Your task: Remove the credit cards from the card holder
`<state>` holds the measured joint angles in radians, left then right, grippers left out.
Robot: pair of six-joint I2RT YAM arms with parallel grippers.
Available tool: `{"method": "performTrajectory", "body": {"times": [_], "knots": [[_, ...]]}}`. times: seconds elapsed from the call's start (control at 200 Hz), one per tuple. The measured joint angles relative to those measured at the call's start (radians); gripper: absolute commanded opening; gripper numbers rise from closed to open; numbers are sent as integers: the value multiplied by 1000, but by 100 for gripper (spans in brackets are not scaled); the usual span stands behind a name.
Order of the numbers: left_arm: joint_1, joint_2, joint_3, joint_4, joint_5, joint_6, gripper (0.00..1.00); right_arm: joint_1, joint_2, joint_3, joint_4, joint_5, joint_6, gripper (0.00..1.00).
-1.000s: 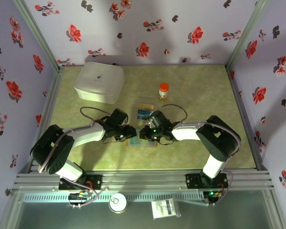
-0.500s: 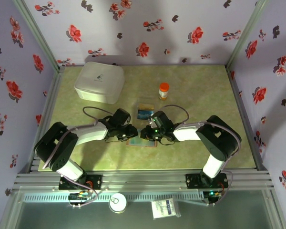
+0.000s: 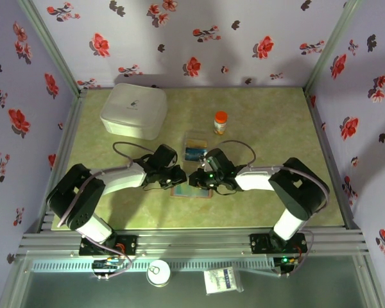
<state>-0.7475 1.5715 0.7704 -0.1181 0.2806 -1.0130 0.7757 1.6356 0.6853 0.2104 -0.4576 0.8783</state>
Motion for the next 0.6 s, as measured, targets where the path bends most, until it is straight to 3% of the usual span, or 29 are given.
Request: {"method": "performTrajectory", "body": {"times": [0.325,0.6], "knots": [[-13,-22,54,-30,11,3,24,-8,-215,66,-289,152,-87,26],[-61,53,147,-32,35,18,33,-37,-377,79,-493,301,-136,28]]}}
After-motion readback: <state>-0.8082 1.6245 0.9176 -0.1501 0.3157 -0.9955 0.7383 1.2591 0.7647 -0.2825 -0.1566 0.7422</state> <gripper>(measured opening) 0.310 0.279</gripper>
